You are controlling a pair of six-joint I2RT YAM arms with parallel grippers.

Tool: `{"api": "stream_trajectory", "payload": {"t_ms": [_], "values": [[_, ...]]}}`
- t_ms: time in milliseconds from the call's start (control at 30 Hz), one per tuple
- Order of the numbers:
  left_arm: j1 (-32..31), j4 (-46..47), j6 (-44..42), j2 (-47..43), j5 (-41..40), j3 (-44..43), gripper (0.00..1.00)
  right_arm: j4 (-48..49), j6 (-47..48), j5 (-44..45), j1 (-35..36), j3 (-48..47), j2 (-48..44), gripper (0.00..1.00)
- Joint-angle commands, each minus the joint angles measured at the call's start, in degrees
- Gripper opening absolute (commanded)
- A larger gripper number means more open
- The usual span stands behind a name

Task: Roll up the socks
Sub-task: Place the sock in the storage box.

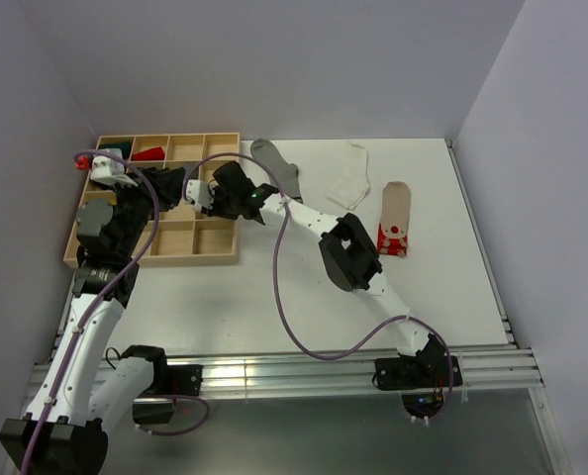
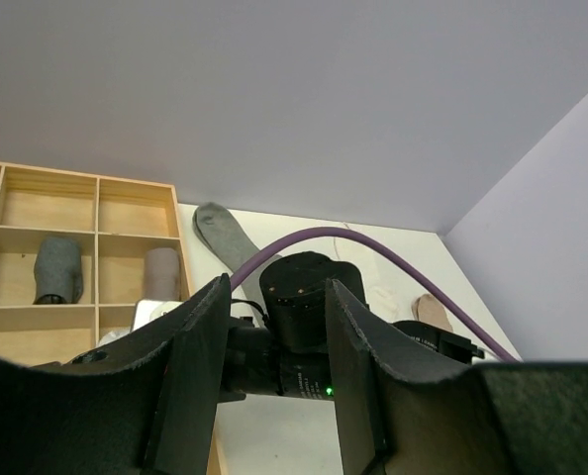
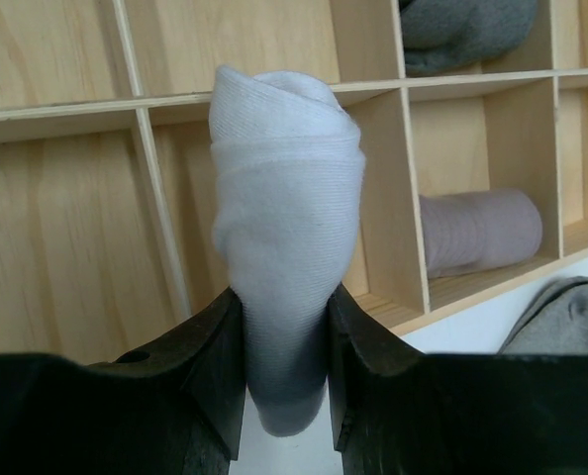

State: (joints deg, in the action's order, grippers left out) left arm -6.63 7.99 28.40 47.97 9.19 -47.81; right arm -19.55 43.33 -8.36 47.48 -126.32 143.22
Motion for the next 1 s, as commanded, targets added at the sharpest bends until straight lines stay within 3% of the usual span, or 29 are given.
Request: {"api": "stream_trajectory", "payload": {"t_ms": [0, 967], "values": [[0.5, 3.0, 1.1, 0.4, 1.3, 0.4, 0.48, -0.1, 0.0, -0.9, 0.6, -3.3, 0.5, 0.00], [0.7, 3.8, 2.4, 2.0, 3.4, 0.6, 0.48, -6.9, 0.0, -0.8, 1.4, -7.9, 4.2, 0.00]]}}
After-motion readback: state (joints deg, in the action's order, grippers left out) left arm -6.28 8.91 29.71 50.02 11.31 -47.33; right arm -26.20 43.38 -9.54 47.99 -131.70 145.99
